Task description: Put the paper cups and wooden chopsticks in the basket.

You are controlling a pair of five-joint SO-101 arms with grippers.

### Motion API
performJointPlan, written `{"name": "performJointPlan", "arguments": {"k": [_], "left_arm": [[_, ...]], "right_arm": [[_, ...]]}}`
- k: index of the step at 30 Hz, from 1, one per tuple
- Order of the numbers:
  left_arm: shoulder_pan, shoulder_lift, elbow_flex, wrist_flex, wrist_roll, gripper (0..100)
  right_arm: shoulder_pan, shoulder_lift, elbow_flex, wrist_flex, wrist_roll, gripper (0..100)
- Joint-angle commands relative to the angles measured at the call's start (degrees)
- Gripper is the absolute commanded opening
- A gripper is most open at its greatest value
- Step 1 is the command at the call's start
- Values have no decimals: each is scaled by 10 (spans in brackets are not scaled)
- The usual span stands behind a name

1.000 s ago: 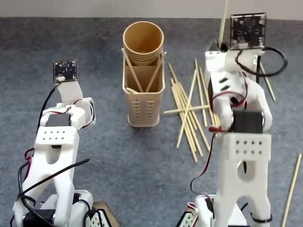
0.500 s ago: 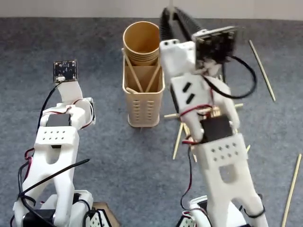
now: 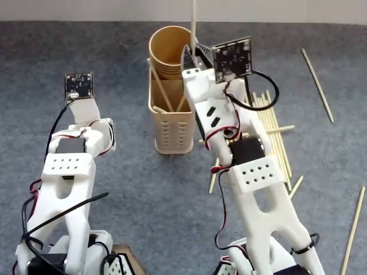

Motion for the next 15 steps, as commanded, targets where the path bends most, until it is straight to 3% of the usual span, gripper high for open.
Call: {"name": "performJointPlan", "arguments": {"k": [1,3,9,11,15], "left_arm": [[-2,-11,-2,-10,0,143],[-2,-11,-2,-10,0,143],[-2,-11,-2,-10,0,143],[-2,-11,-2,-10,0,143],[-2,-11,-2,-9,0,143]], "right_arm": [[-9,-3,-3,37,16,175],[-18,-4,-5,51,16,235],[-24,-71,-75,116,18,238],[-21,-102,-120,183,20,238],[55,-125,-257,415,72,238]]}}
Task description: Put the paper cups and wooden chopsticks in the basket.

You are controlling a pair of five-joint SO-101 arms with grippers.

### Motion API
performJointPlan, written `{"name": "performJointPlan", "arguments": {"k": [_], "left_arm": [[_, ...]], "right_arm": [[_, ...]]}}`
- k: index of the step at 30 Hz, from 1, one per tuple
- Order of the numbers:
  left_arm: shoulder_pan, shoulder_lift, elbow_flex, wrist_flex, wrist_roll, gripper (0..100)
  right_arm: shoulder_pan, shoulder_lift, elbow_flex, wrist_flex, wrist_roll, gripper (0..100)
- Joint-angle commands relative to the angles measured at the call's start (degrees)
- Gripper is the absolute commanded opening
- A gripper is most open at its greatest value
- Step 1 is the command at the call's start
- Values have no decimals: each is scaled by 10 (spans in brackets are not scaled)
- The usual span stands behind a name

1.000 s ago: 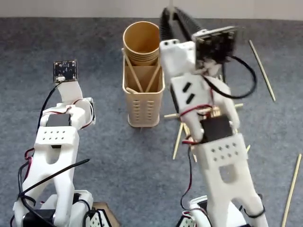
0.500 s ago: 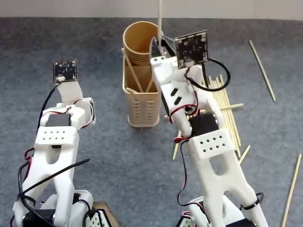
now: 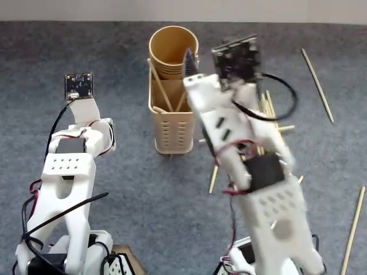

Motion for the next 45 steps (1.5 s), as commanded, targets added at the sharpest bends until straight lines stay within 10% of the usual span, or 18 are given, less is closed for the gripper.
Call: {"name": "performJointPlan", "arguments": {"k": [1,9,22,45], "left_arm": [[-2,-11,-2,-9,0,143],[20,-11,0,-8,0,143],[19,-12,7,-12,0,143],[22,-12,18,-29,0,143]], "right_arm": [[80,-19,-135,211,53,238],[272,192,-163,282,148,238],[278,641,-213,172,178,238],[301,762,-225,125,214,136]]}}
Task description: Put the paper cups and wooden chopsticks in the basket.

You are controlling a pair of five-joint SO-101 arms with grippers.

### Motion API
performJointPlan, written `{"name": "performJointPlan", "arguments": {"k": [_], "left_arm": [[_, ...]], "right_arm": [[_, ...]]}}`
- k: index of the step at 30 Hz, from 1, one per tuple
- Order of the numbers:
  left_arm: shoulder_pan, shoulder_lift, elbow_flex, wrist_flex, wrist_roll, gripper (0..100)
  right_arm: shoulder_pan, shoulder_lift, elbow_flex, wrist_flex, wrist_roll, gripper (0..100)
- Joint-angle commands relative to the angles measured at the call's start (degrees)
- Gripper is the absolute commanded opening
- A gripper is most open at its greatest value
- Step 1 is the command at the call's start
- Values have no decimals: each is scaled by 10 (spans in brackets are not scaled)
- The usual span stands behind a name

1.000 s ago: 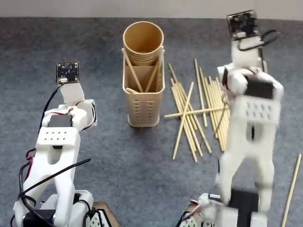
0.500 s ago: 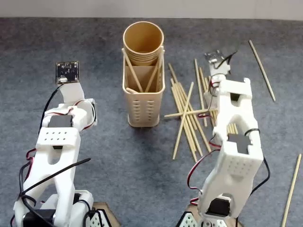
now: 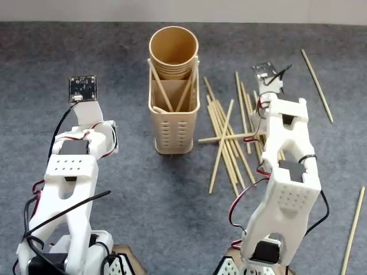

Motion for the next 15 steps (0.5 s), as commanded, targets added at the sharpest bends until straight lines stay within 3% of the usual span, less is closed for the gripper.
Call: {"name": "performJointPlan", "arguments": {"k": [1,6,15], "left_arm": [[10,-12,-3,-10,0,143],[11,-12,-3,-10,0,143],[11,-12,-3,-10,0,143]], "right_arm": [[7,0,-15,-12,4,128],[7,1,-81,-2,-26,7],[3,2,-263,132,-34,5]]}}
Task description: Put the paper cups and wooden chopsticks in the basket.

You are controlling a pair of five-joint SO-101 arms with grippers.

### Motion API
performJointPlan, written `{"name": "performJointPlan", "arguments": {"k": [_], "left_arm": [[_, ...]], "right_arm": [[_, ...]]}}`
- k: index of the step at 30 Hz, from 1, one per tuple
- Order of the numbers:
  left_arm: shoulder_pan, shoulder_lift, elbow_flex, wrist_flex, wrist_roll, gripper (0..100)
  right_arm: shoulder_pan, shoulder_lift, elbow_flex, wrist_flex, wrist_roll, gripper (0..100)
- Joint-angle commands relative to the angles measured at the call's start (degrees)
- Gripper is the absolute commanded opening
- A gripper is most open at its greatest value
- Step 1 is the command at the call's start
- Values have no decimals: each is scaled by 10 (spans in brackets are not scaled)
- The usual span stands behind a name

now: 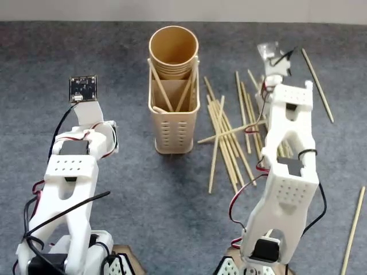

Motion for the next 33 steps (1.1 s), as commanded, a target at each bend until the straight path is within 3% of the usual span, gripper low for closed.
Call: {"name": "performJointPlan", "arguments": {"k": [1,16,26,33], "left_arm": [[10,-12,-3,-10,0,143],[10,-12,-3,-10,0,143],[10,-12,-3,-11,0,143],[10,-11,16,-55,-21,143]], "right_arm": [[3,-10,-73,33,-6,5],[-37,-10,-357,147,-97,5],[-86,-10,-560,152,-156,5],[-133,-10,-756,152,-187,5]]}}
